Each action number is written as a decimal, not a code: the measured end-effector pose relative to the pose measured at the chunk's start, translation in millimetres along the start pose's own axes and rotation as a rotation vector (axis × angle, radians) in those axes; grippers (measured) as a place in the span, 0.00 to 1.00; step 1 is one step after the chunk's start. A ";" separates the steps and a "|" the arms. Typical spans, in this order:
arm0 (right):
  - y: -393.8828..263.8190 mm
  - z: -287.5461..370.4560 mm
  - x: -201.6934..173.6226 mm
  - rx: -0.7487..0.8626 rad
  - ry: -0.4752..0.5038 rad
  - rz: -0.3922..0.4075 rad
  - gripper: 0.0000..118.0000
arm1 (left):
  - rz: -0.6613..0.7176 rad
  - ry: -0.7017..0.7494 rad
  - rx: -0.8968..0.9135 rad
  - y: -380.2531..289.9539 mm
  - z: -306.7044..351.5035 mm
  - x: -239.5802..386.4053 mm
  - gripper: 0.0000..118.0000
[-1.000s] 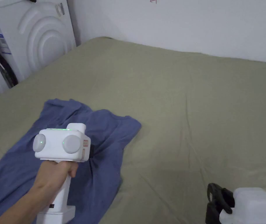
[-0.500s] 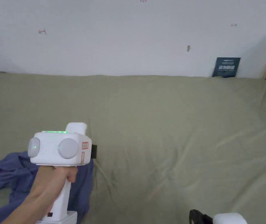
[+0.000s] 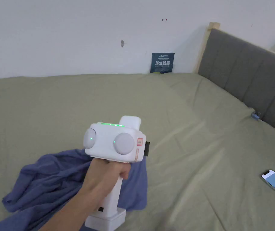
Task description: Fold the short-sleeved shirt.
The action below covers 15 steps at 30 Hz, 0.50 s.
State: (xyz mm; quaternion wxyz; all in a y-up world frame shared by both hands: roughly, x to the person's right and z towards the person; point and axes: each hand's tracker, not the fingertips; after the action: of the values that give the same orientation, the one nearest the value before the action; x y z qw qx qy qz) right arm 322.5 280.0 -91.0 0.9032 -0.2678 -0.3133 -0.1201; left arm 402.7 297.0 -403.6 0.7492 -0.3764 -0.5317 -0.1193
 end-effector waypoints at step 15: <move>-0.8 -7.6 -3.1 -0.011 0.009 -0.053 0.01 | 0.067 0.082 -0.017 -48.3 12.8 -40.9 0.95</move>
State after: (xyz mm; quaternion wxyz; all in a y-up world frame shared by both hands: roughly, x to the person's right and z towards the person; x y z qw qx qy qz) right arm 323.6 275.2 -97.7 0.8995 -0.2640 -0.3157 -0.1470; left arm 349.1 263.5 -416.8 0.7707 -0.3952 -0.4867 -0.1138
